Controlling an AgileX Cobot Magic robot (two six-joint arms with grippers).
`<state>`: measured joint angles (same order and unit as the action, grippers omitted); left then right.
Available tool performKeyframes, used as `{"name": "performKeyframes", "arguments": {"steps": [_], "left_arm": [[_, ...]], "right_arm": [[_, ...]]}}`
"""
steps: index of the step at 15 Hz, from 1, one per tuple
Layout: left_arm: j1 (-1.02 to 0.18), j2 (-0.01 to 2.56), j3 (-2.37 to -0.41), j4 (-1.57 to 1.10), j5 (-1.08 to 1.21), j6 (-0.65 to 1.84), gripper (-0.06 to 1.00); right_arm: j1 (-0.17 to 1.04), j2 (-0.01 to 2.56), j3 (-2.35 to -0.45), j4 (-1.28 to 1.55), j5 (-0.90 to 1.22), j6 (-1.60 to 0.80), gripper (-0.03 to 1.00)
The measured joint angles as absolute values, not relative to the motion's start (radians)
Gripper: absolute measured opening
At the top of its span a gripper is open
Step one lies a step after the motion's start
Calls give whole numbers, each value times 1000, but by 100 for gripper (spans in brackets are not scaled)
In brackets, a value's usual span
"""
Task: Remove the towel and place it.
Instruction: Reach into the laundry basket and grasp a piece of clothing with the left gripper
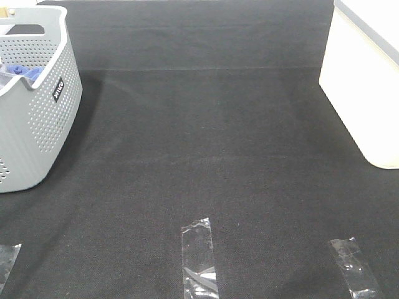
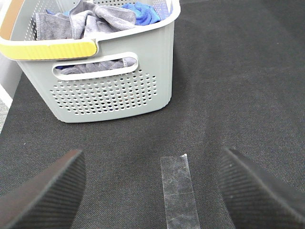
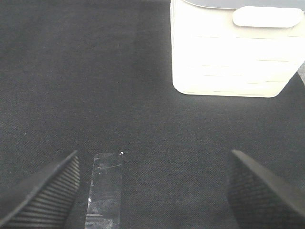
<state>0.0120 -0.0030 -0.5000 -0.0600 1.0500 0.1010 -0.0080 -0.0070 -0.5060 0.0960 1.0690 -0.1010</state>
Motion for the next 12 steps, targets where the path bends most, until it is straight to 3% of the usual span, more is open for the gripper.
{"name": "performKeyframes", "arguments": {"steps": [12], "left_arm": [[12,-3,-500,-60,1050,101,74]], "right_arm": [[-8,-7,-506,96,1069,-101,78]]}}
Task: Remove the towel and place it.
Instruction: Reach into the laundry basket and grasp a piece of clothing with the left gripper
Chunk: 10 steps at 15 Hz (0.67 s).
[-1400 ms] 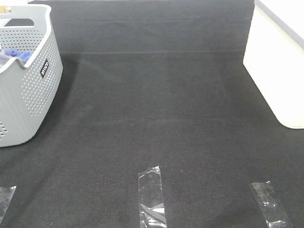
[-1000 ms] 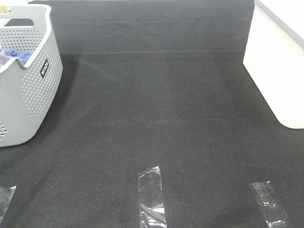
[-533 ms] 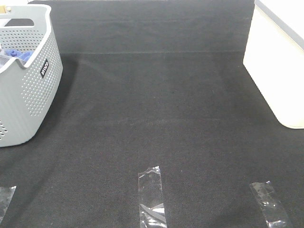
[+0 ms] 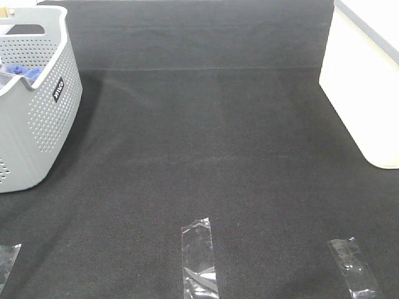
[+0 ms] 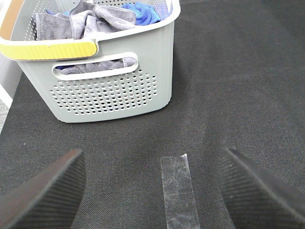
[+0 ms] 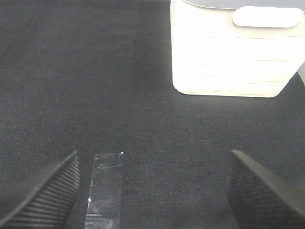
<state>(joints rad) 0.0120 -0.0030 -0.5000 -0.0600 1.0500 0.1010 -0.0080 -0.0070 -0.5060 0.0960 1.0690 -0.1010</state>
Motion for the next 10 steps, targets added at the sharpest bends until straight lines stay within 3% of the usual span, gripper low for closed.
{"name": "performKeyframes", "arguments": {"steps": [10], "left_arm": [[12,-3,-500,-60,1050,101,74]], "right_arm": [[-8,-7,-506,96,1069,-101,78]]}}
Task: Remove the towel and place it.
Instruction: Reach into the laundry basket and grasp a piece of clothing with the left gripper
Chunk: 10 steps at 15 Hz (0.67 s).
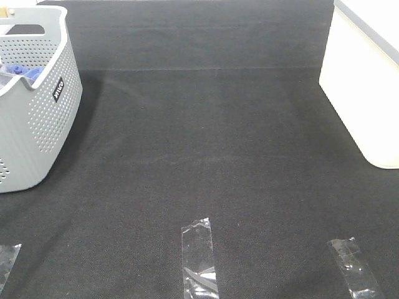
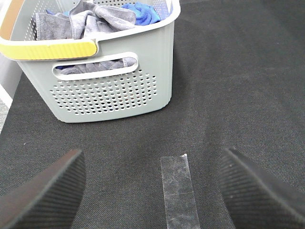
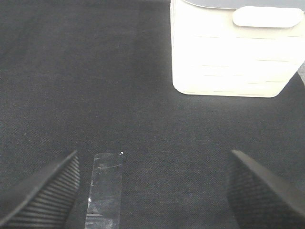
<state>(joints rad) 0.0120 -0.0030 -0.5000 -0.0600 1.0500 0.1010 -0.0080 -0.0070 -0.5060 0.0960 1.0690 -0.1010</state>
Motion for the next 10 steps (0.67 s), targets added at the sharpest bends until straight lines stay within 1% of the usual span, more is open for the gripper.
{"name": "performKeyframes", "arguments": {"steps": [10], "left_arm": [[12,-3,-500,-60,1050,101,74]], "right_arm": [[-8,-7,-506,96,1069,-101,78]]}}
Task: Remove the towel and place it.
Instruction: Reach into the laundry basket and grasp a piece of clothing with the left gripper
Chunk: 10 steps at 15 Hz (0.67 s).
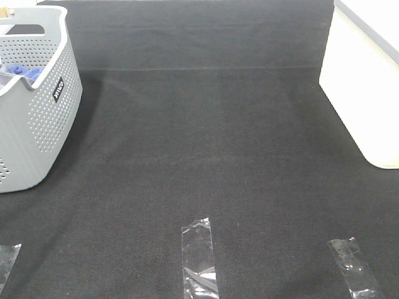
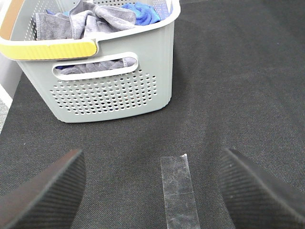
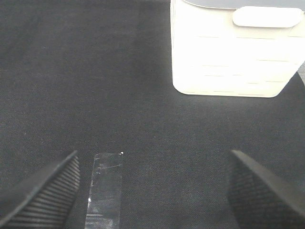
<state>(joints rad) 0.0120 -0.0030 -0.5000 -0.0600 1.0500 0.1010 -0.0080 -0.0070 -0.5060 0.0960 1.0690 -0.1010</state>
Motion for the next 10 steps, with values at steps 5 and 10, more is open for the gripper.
{"name": "performKeyframes", "arguments": {"steps": [5,10], "left_arm": [[12,-3,-500,-60,1050,101,74],[12,-4,-500,-60,1050,101,74]], "right_arm": [[-8,-7,-506,96,1069,-101,78],[-8,-7,-506,96,1069,-101,78]]}}
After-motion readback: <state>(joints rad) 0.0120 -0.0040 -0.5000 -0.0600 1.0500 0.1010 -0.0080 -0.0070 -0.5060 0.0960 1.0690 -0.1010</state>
